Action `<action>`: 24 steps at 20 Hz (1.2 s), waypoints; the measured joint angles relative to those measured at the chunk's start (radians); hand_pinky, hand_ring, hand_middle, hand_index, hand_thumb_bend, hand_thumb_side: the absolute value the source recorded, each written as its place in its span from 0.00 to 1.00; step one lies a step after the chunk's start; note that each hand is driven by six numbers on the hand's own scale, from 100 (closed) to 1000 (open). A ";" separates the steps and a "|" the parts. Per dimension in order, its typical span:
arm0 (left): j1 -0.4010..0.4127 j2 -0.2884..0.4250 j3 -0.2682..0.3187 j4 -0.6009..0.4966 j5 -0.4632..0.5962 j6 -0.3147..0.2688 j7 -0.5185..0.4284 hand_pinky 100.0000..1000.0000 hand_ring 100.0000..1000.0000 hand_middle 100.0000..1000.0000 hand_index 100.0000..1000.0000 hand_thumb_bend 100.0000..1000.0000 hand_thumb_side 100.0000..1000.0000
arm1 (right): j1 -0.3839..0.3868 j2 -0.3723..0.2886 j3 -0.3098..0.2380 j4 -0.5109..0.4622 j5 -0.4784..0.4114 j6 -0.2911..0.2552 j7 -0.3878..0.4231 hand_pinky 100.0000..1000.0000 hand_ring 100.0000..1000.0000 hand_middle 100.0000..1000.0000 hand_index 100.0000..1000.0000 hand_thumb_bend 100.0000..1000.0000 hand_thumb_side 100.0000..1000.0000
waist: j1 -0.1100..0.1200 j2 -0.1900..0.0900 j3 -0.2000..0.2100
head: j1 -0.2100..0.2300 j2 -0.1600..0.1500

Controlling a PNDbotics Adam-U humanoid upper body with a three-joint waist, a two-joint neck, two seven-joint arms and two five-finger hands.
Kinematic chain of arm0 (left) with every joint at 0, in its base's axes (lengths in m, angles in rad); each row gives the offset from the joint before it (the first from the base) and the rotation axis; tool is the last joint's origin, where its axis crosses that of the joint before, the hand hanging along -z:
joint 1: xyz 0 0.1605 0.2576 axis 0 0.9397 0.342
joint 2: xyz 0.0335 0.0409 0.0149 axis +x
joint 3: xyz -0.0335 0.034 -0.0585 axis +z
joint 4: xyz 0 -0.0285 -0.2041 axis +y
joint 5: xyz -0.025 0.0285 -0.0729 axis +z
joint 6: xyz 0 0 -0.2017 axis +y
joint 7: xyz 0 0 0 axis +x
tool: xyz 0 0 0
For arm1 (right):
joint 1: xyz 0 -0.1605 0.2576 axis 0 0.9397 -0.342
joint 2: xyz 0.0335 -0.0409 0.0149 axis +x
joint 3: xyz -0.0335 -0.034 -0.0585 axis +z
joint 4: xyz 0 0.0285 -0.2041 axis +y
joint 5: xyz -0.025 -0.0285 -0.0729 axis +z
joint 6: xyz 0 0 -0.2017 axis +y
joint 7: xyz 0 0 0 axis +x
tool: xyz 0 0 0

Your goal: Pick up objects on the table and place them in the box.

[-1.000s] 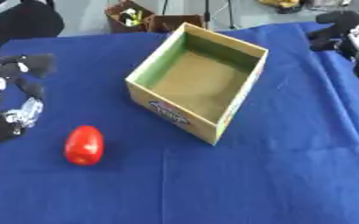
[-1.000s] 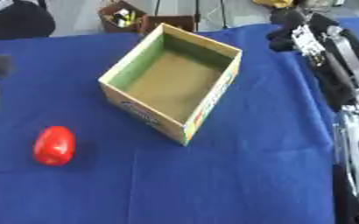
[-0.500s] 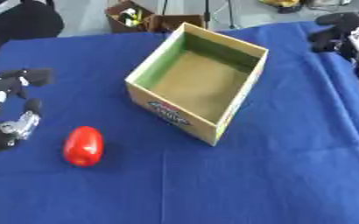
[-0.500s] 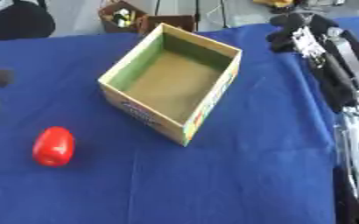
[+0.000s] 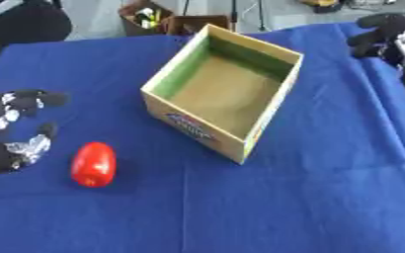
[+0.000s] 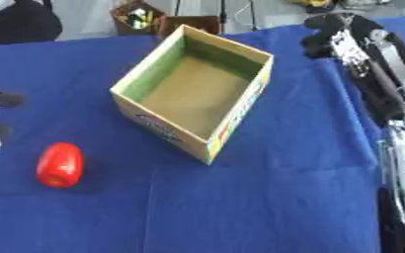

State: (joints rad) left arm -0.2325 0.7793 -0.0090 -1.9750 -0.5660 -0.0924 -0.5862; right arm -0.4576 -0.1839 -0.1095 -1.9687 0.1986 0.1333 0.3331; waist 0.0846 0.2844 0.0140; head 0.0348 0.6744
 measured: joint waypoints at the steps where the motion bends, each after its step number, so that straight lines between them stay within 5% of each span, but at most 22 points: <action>1: -0.007 0.006 -0.005 0.000 -0.011 0.001 -0.010 0.79 0.89 0.90 1.00 0.32 1.00 | 0.000 0.000 0.001 0.001 0.000 -0.001 0.001 0.71 0.72 0.44 0.74 0.00 0.80 | 0.000 0.000 0.000 | 0.005 0.002; 5: -0.026 0.031 -0.028 0.005 -0.058 -0.002 -0.047 0.83 0.91 0.93 1.00 0.52 1.00 | 0.000 0.000 0.005 0.002 0.000 -0.002 0.003 0.71 0.72 0.44 0.74 0.00 0.80 | 0.002 0.003 -0.003 | 0.017 0.006; 9: -0.044 0.051 -0.057 0.021 -0.103 -0.009 -0.078 0.83 0.91 0.94 1.00 0.60 1.00 | 0.000 -0.006 0.005 0.002 0.000 -0.003 0.008 0.71 0.72 0.44 0.74 0.00 0.80 | 0.006 0.007 -0.008 | 0.023 0.008; 24: -0.131 0.065 -0.155 0.202 -0.115 -0.059 -0.179 0.76 0.84 0.80 1.00 0.64 1.00 | 0.000 -0.010 0.012 0.008 -0.001 -0.009 0.023 0.71 0.73 0.44 0.74 0.00 0.80 | 0.011 0.020 -0.026 | 0.034 0.000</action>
State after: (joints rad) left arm -0.3640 0.8440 -0.1642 -1.7732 -0.6812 -0.1514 -0.7651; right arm -0.4578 -0.1939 -0.0978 -1.9603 0.1980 0.1246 0.3566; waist 0.0954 0.3040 -0.0116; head 0.0684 0.6747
